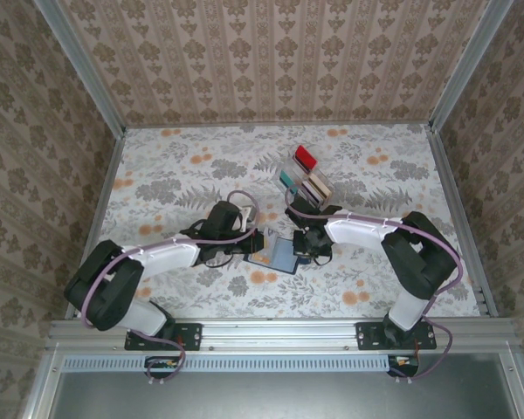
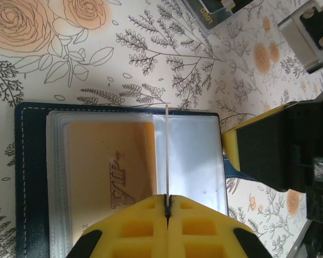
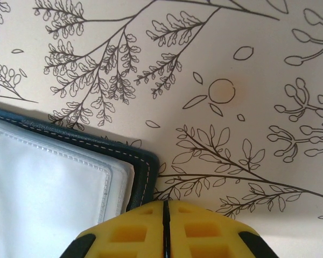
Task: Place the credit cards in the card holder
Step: Insert the credit card into the card slot.
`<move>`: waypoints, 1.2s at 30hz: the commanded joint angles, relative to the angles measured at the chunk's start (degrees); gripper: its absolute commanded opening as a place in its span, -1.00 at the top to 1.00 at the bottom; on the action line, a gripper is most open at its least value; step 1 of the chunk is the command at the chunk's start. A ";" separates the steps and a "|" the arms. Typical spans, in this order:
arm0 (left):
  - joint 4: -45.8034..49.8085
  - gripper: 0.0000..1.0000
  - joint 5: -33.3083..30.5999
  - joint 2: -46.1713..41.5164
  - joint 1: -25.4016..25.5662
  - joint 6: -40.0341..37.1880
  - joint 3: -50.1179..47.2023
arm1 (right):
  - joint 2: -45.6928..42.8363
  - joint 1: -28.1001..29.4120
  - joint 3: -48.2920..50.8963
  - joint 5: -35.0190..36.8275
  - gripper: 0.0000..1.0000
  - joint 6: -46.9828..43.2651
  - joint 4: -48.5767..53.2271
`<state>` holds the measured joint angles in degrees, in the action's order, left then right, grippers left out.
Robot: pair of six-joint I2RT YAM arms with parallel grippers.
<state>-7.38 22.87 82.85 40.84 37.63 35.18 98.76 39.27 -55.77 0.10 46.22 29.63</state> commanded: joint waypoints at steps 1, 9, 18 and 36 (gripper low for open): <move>-2.24 1.00 1.30 1.87 0.03 -1.52 -1.33 | 5.63 1.31 0.74 -3.31 0.80 -1.03 -8.27; -8.50 0.99 3.38 5.35 0.16 -0.18 -2.04 | 5.94 1.34 0.99 -3.23 0.80 -0.87 -8.34; -8.64 0.99 5.16 7.16 0.46 2.84 -2.34 | 6.63 1.29 0.67 -3.47 0.80 -0.68 -8.34; -5.90 0.91 2.93 9.12 3.04 8.37 -1.80 | 6.70 1.60 0.34 -3.27 0.79 -0.12 -8.09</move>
<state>-13.72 26.15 89.43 41.98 43.62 33.82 99.50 39.27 -56.69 0.08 45.63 30.68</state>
